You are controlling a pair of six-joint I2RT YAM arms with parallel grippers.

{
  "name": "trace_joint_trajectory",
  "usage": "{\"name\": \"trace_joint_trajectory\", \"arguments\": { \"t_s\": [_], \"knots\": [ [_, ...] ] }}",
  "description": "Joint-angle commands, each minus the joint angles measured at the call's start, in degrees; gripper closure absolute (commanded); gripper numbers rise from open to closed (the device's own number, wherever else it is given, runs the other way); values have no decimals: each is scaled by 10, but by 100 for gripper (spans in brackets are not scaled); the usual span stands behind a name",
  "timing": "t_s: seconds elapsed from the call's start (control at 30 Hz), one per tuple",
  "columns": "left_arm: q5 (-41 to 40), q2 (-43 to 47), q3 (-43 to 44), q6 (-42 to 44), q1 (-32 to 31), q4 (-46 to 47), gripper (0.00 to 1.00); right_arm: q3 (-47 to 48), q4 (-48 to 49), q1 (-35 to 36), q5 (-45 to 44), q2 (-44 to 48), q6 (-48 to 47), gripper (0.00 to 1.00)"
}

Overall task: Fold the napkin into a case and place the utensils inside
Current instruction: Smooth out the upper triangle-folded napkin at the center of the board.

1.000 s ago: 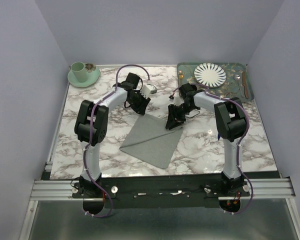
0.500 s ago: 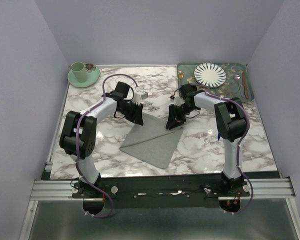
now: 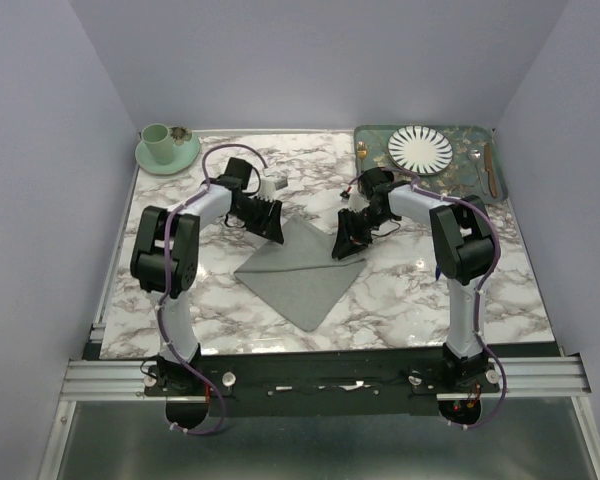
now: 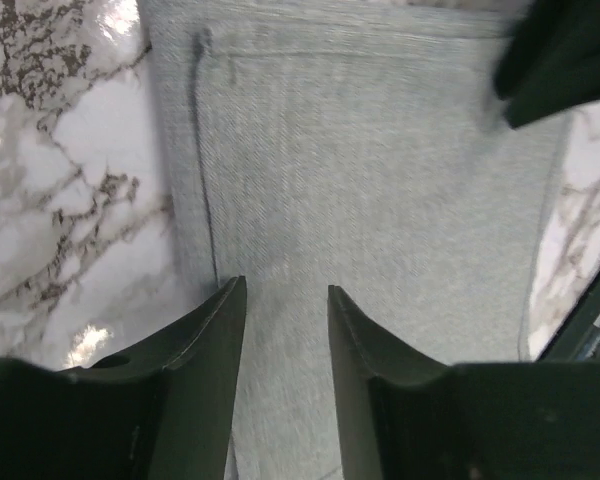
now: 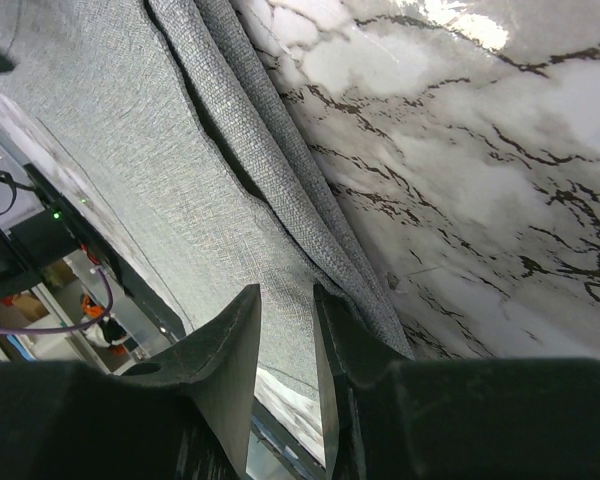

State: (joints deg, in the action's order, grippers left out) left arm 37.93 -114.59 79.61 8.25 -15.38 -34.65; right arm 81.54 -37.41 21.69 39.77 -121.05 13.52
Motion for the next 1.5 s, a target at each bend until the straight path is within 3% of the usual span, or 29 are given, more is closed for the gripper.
{"name": "trace_joint_trajectory", "arguments": {
  "t_s": [0.0,0.07,0.2,0.3,0.5,0.97,1.3,1.47],
  "knots": [
    [150,127,-112,-138,6,165,39,-8,1,2,-58,3,-6,64],
    [180,159,-157,-277,-7,256,37,-9,3,2,-61,5,-3,64],
    [205,162,-247,-443,-61,462,31,-10,2,2,-65,5,0,65],
    [203,143,-274,-498,-76,534,26,-9,2,2,-72,3,5,65],
    [201,75,-278,-545,-86,576,23,-7,0,2,-80,-2,5,65],
    [231,53,-343,-438,5,476,21,3,-28,2,-130,-16,-15,69],
    [257,67,-321,-258,110,259,21,7,-35,1,-152,-21,-24,69],
    [267,61,-306,-204,149,204,27,9,-35,1,-140,-20,-31,69]
  ]
}}
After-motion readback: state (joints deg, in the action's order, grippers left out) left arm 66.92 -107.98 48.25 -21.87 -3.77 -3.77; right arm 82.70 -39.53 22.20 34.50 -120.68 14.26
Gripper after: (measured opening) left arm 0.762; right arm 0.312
